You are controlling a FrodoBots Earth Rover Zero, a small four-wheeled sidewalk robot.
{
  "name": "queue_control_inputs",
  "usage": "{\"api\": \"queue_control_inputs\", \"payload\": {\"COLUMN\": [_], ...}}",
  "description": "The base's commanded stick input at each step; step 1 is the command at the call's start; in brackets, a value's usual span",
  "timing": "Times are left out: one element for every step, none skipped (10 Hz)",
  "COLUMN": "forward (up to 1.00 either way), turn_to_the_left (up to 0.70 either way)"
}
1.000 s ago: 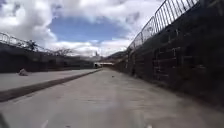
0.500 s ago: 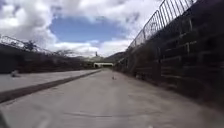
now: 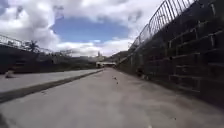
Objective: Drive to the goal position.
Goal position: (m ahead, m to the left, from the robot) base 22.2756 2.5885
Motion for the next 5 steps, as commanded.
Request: {"api": "queue_control_inputs", "payload": {"forward": [1.00, 1.00, 1.00, 1.00, 1.00], "turn_to_the_left": [0.00, 0.00, 0.00, 0.00, 0.27]}}
